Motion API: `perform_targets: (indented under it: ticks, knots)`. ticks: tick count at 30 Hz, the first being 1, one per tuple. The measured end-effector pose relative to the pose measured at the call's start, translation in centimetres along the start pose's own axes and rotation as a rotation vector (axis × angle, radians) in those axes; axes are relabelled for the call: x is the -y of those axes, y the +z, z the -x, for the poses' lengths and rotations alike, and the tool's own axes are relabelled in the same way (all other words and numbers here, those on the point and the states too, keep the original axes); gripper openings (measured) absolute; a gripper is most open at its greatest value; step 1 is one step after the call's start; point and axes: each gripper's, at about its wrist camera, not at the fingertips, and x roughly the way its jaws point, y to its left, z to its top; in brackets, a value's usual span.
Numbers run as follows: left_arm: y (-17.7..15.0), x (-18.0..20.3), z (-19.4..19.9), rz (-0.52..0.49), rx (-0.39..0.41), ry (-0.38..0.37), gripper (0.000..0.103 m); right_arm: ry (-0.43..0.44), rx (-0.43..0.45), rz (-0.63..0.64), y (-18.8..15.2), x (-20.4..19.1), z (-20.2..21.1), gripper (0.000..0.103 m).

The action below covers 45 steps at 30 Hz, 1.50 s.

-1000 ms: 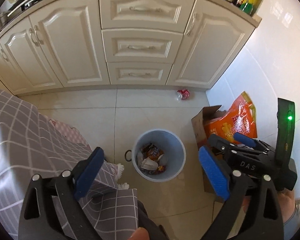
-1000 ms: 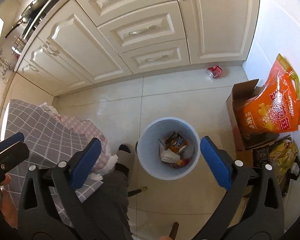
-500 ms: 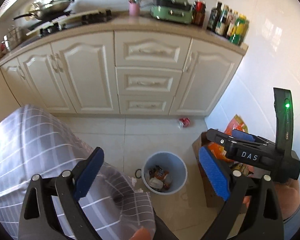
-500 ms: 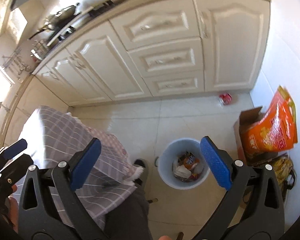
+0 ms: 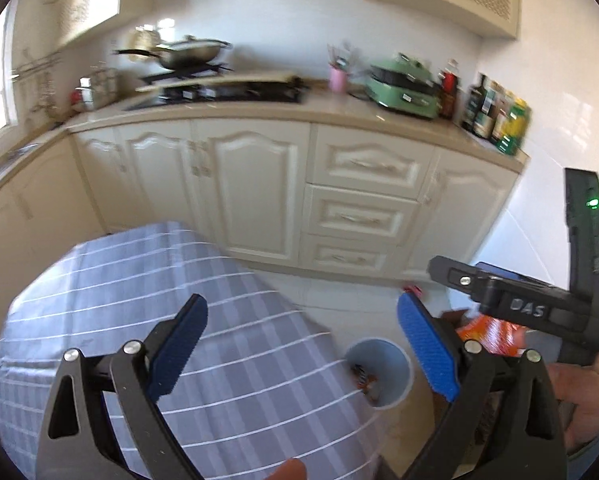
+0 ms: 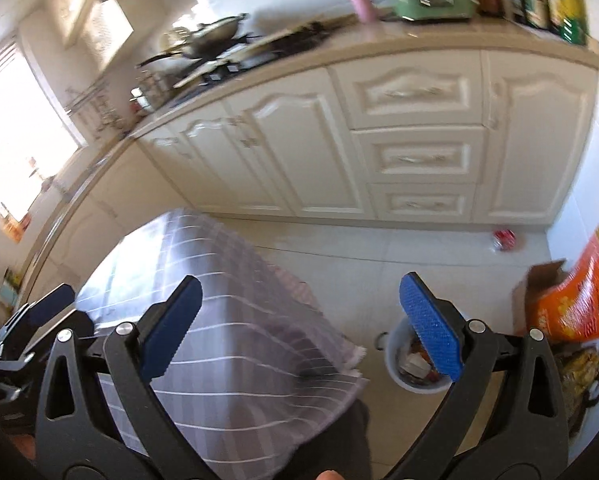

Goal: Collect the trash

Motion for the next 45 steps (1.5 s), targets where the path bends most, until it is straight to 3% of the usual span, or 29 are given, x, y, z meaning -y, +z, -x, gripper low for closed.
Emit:
perform_targets:
  ticks: [12,21,26,33,45]
  knots:
    - [-2.0,-11.0,10.3,0.134,0.135,0.297,0.096,0.173,0.023,0.221,-0.4,-15.2,0.8,0.097]
    - [-3.1,-15.1,17.4,0.197,0.249,0.461,0.098,0.253,0.081,0.334,-1.1,-23.6,3.0,0.097]
    - [-3.8,-16.6,20.3,0.233,0.282,0.524,0.098,0.271,0.125,0.377,-1.5,-26.3,4.3,0.097]
    - [-4.3,-18.1,23.6,0.276,0.320,0.595,0.098,0.226,0.245,0.442,-2.1,-28.9,7.3,0.097]
    - [-4.2,-18.2,25.2,0.291,0.352,0.651,0.098,0.247,0.330,0.496,-2.5,-31.0,10.0,0.097]
